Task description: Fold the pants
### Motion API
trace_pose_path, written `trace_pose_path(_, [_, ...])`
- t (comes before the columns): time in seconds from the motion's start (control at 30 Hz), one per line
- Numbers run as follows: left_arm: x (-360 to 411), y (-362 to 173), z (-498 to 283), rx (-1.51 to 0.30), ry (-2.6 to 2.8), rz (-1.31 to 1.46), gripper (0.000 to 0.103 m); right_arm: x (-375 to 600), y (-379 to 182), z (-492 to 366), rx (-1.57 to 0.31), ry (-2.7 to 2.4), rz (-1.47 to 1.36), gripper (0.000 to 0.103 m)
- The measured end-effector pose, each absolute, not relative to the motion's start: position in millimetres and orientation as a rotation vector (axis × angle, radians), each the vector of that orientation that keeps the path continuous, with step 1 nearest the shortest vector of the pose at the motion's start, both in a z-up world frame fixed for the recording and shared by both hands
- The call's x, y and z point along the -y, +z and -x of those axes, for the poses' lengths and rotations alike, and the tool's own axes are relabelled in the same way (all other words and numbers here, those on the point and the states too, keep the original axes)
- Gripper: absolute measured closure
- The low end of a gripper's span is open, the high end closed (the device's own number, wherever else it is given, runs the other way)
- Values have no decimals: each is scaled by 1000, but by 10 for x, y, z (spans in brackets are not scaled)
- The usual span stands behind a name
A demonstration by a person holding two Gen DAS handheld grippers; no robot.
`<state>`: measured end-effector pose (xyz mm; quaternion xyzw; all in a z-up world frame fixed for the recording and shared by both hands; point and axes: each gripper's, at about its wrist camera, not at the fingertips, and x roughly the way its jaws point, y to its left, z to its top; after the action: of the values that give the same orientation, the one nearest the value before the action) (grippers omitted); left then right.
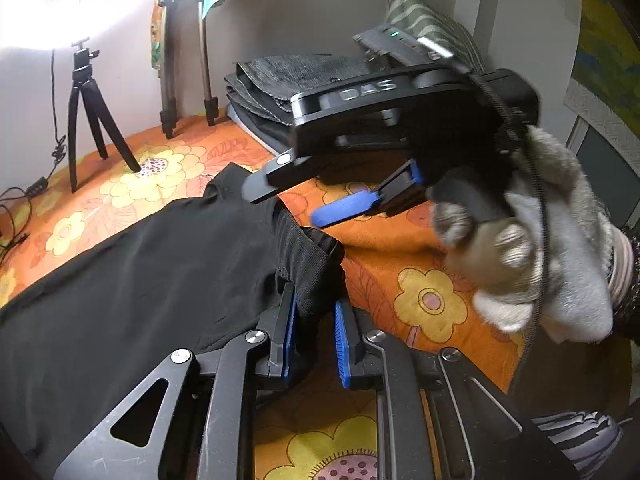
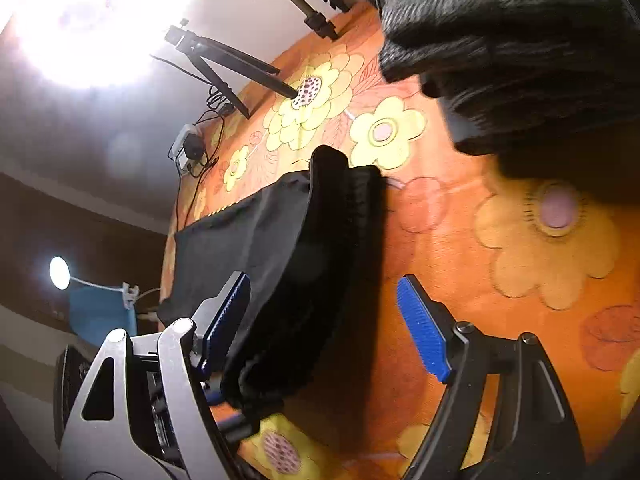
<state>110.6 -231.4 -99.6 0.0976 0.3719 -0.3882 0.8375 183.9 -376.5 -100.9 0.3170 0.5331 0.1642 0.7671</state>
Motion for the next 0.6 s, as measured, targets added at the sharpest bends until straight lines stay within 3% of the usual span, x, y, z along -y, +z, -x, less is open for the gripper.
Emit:
trace_pose_path(0.37, [2219, -937, -1149, -770, -836, -144, 88, 3709, -1265, -1991, -1200, 374, -870, 25])
trace_pose_path(0.43, [2196, -931, -1137, -768, -835, -134, 88, 3700, -1271, -2009, -1195, 369, -880, 41])
trace_pose_path(0.47, [2190, -930, -1135, -767, -836, -132, 88, 3695, -1267, -2017, -1191, 369, -882, 44])
trace_pose_path(0.6, [2166, -933, -1124, -766, -843, -115, 89, 3647, -1191, -2057, -1169, 350, -856, 77])
